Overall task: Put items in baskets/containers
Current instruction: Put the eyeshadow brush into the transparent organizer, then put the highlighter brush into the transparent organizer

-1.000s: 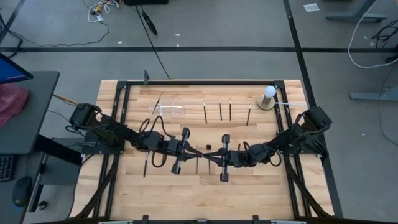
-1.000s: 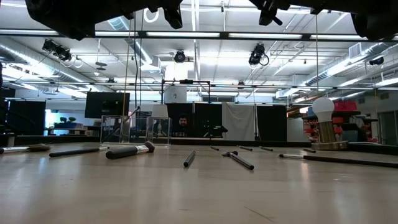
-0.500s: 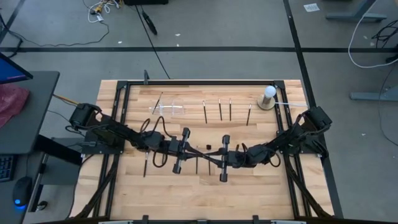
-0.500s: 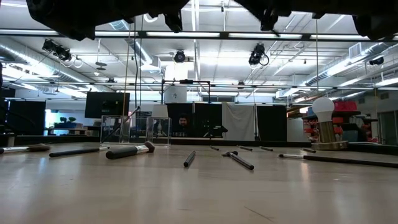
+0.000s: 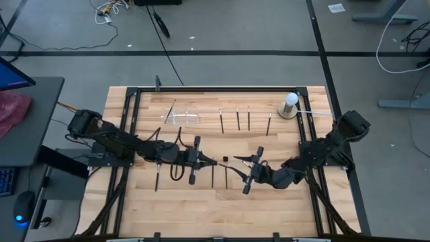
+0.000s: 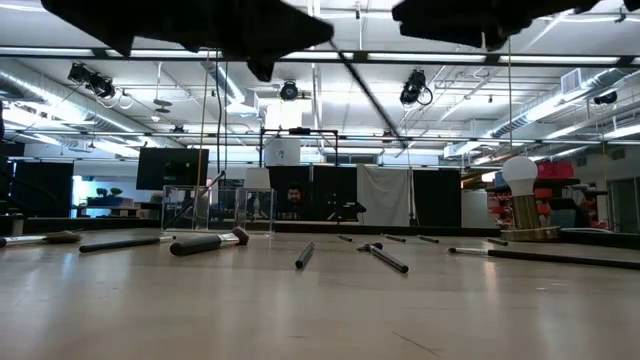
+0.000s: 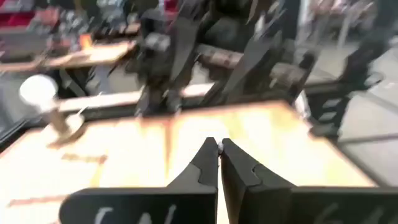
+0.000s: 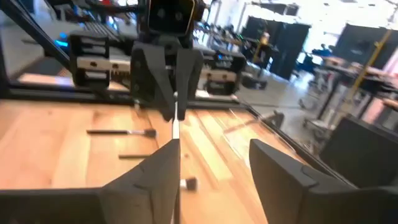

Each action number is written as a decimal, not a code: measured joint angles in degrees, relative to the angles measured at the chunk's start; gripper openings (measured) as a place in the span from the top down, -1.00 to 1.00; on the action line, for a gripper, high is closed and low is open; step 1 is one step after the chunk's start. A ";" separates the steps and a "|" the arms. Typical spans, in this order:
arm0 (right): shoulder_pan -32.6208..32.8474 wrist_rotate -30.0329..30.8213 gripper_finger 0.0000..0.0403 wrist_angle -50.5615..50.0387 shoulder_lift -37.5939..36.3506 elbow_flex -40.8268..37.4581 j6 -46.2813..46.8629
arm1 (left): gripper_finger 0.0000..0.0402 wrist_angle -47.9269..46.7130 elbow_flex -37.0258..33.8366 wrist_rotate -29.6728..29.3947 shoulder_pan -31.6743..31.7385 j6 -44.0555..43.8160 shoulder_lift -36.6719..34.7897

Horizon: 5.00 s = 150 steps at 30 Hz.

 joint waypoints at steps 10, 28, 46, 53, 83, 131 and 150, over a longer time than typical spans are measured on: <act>-0.89 1.11 0.04 -6.46 -0.11 -0.01 7.06 | 0.99 -33.45 0.02 -13.49 7.96 -2.98 -19.15; -7.35 -6.42 0.16 -7.46 -0.09 -0.02 10.19 | 0.99 -71.24 13.32 2.54 44.16 -0.90 -27.80; -7.71 -7.01 0.16 -7.87 -0.06 -0.07 11.64 | 0.99 -75.41 14.62 17.13 53.94 1.66 -19.48; -7.71 -6.99 0.16 -7.86 -0.06 -0.07 11.64 | 0.97 -74.35 14.60 17.16 53.92 2.13 -12.21; -7.71 -6.88 0.16 -7.96 -0.06 -0.07 11.62 | 0.56 -65.01 14.58 16.54 52.83 3.08 -7.92; -14.40 -16.68 0.16 -3.79 11.67 -0.11 13.38 | 0.70 -94.80 4.33 -18.28 -32.01 -97.76 -13.97; -16.45 -20.35 0.16 -0.87 11.67 -0.11 12.78 | 0.07 -92.64 4.39 -17.30 -39.22 -123.03 9.43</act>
